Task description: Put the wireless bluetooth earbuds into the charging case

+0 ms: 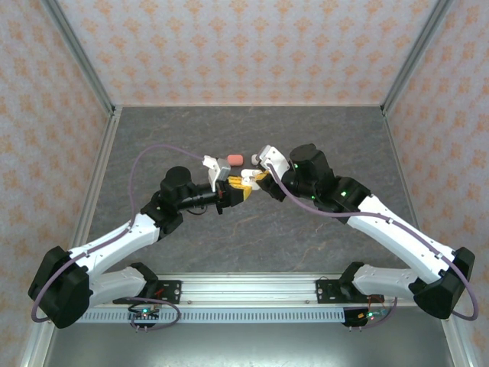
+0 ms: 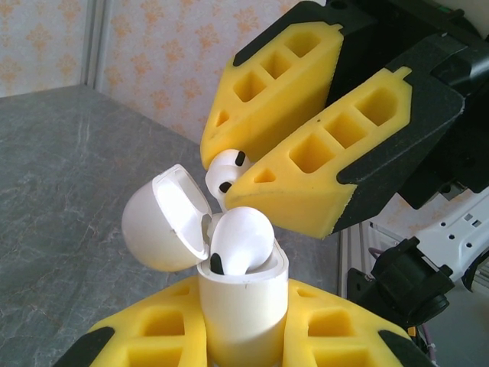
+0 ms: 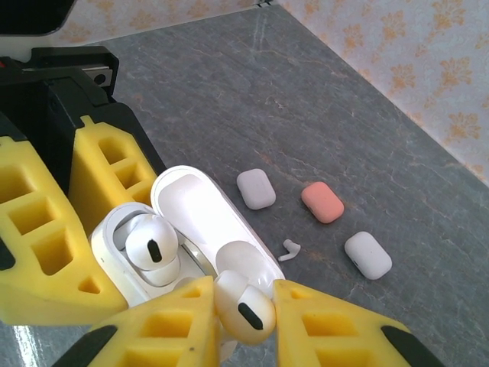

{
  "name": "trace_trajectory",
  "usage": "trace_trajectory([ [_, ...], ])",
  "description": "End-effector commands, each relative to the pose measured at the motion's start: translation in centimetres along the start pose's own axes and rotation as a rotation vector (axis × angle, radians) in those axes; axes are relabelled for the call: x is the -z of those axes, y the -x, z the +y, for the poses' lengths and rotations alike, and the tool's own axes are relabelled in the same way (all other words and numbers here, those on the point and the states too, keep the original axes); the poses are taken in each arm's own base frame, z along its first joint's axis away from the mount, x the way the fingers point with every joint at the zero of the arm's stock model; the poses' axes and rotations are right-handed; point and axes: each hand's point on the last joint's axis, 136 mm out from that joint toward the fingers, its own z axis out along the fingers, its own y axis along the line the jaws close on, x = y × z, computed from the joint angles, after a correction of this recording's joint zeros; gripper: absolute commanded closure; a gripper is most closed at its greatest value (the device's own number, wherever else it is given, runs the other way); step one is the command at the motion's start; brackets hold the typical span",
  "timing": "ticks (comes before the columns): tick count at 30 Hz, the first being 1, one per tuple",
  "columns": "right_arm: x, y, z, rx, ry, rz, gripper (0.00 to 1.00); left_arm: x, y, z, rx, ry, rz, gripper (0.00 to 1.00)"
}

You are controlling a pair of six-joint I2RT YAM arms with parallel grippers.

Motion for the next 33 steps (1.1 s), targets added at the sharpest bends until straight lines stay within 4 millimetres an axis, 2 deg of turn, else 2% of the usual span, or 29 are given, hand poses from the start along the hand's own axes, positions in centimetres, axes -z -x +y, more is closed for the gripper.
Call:
trace_trajectory([
  [1, 0.4, 0.3, 1.4, -0.025, 0.073, 0.000, 0.78, 0.5, 2.7, -1.4, -0.095, -0.026, -0.090, 1.00],
  [25, 1.1, 2.1, 2.0, -0.054, 0.119, -0.043, 0.69, 0.7, 2.4, -1.7, -0.129, -0.031, -0.102, 1.00],
  [33, 1.6, 2.8, 1.7, -0.064, 0.110, -0.060, 0.62, 0.8, 2.7, -2.0, -0.146, -0.040, -0.126, 1.00],
])
